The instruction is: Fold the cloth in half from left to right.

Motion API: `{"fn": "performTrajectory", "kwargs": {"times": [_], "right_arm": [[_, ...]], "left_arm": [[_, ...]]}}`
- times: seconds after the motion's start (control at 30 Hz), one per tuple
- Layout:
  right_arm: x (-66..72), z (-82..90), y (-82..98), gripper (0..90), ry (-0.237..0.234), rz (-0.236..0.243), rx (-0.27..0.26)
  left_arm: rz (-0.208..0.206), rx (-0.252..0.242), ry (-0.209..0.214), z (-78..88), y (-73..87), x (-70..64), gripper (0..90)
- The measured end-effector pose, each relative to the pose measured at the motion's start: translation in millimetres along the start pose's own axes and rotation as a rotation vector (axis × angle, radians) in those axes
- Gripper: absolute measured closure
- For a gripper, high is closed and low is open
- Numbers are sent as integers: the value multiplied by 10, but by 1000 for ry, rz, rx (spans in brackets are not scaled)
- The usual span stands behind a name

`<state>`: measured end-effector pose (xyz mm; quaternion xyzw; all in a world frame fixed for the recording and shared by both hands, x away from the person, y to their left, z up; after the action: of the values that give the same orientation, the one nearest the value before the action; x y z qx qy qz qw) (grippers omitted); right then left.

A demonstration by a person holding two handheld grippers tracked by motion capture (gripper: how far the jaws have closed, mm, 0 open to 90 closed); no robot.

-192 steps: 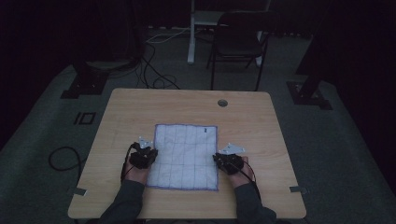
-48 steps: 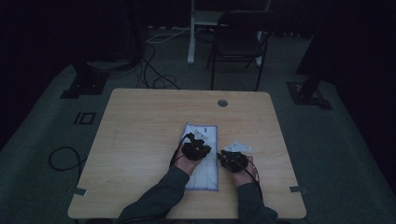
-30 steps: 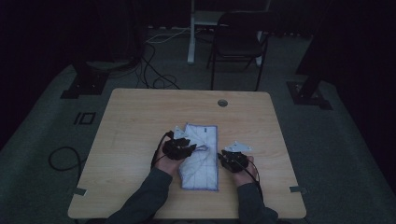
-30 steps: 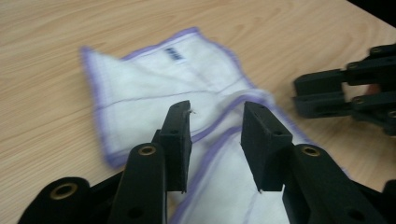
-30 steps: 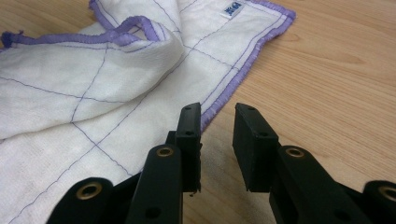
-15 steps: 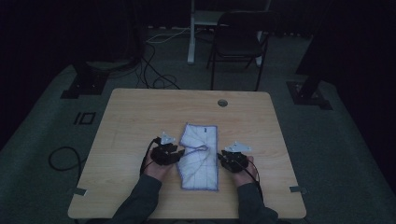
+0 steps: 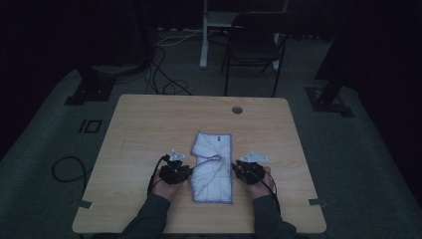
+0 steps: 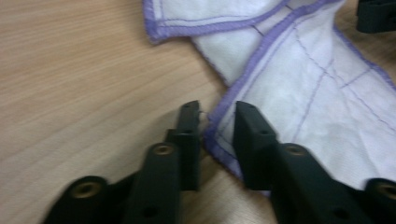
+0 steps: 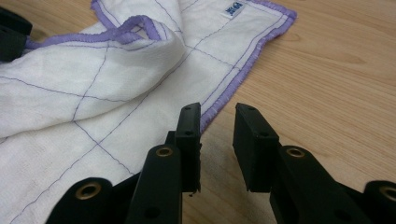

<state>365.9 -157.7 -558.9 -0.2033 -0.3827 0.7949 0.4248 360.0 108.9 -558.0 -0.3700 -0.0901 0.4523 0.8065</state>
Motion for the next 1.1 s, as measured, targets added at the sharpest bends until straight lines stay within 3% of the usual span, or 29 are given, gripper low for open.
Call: {"fn": "performTrajectory", "kwargs": {"times": [0.1, 0.4, 0.63, 0.93, 1.1], "right_arm": [[-2, 0, 1, 724, 1, -1, 0], [0, 0, 2, 724, 2, 0, 0], [0, -1, 2, 724, 2, 2, 0], [-3, 3, 1, 724, 4, -1, 0], [-8, 8, 0, 724, 4, 0, -2]], "left_arm": [[0, -4, 7, 16, 7, -12, 866], [-14, -31, 25, 123, 3, -78, 881], [-63, -87, 81, 287, -90, -298, 881], [-156, -113, 166, 378, -149, -722, 875], [-206, -110, 217, 369, -132, -897, 765]]}}
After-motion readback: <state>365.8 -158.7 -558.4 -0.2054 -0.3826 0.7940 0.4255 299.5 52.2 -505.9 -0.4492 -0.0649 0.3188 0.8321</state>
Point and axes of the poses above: each handheld gripper's, and its own axes: z roughly backward along the jaws, y roughly out of its underside, x roughly to its left, the point moved 3 cm from there along -z, roughly forward along the jaws
